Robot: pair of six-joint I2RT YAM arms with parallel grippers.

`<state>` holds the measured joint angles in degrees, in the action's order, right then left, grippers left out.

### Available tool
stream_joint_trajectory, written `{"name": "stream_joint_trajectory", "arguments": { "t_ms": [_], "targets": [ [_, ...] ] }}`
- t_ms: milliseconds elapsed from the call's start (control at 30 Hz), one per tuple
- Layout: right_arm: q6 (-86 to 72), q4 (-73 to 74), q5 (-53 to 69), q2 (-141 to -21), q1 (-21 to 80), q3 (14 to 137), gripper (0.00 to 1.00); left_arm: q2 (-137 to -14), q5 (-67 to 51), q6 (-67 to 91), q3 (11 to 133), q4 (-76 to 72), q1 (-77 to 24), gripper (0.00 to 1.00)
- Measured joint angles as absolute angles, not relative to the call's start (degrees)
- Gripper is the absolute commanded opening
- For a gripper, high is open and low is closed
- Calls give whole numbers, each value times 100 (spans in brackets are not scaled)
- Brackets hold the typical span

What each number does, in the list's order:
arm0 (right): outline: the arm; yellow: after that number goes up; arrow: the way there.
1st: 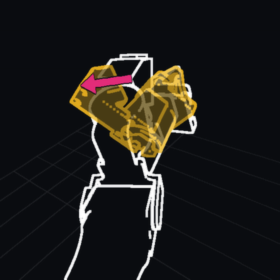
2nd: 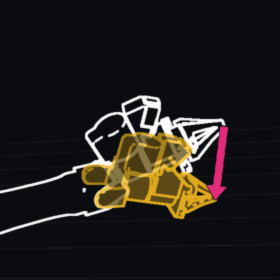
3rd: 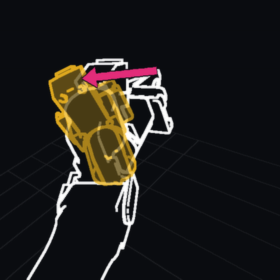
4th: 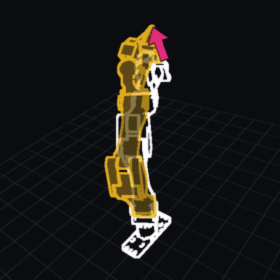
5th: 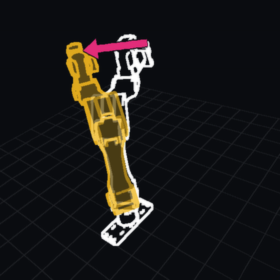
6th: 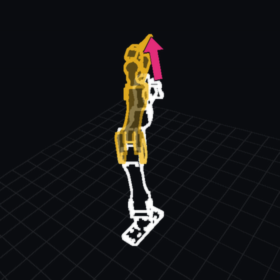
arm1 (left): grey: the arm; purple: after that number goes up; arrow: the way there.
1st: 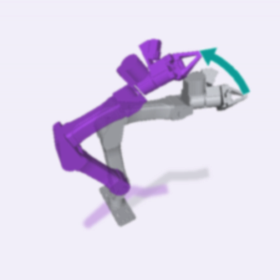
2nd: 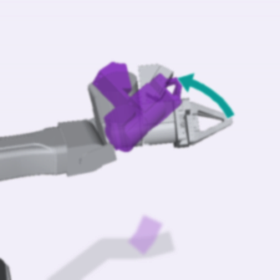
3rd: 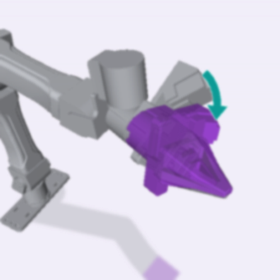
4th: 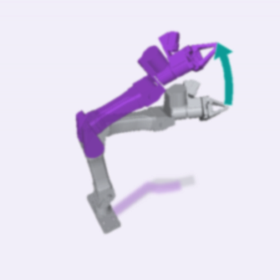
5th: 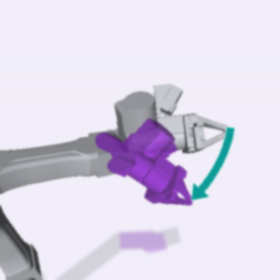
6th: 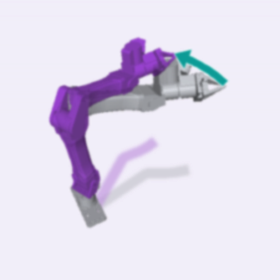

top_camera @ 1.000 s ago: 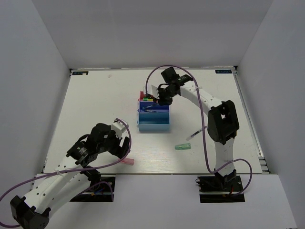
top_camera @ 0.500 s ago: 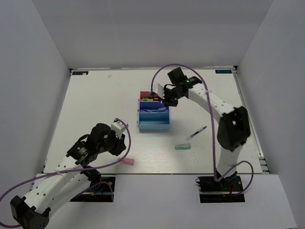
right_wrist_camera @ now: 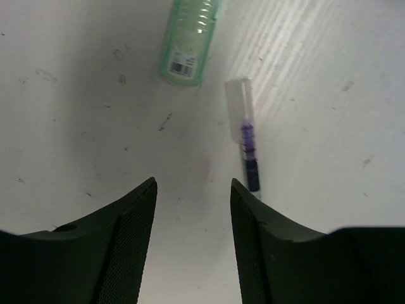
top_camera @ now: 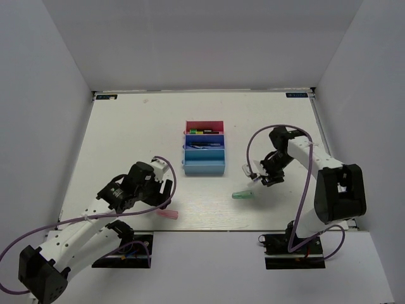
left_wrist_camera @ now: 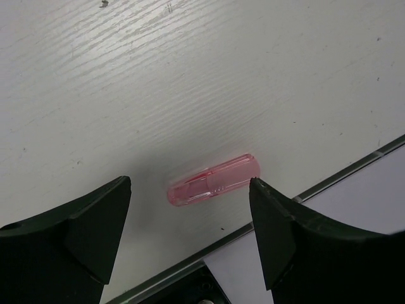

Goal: Sort the stationery into containers
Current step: Pick up the pen from the center of the board.

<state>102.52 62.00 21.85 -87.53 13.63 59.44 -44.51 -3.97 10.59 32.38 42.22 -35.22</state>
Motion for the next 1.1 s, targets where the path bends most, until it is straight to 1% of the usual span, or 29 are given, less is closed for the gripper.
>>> {"name": "stream_joint_trajectory", "arguments": {
  "t_ms": [167,300,467,567,600,667,700,800,967,1100],
  "targets": [
    [10702,5572,2246,-8976,1315,5459,52,-4401,-301,1083,3238,4272,-3520,86],
    [10783,4939,2252,-9225,1299,5426,52,-4386,-248,1083,3238,4300,-3520,86],
    [10836,4740,2244,-9524,1258,5564,49,-4407,-233,1083,3238,4309,-3520,86],
    [10890,4847,2200,-9723,1249,5782,40,-4438,-233,1081,3238,4309,-3520,86],
    [10916,4960,2176,-9848,1249,5918,28,-4445,-233,1081,3238,4309,-3520,86],
    [10969,5159,2117,-10082,1249,6184,16,-4449,-233,1081,3238,4309,-3520,86],
    [10973,5238,2088,-10180,1249,6307,13,-4445,-233,1081,3238,4309,-3520,86],
    [10971,5395,2027,-10344,1249,6506,10,-4436,-233,1079,3238,4313,-3520,87],
    [10947,5439,1975,-10355,1251,6514,0,-4414,-233,1076,3238,4309,-3520,87],
    [10667,5594,1949,-10438,1249,6635,0,-4416,-235,1076,3238,4309,-3520,87]
  ]
}}
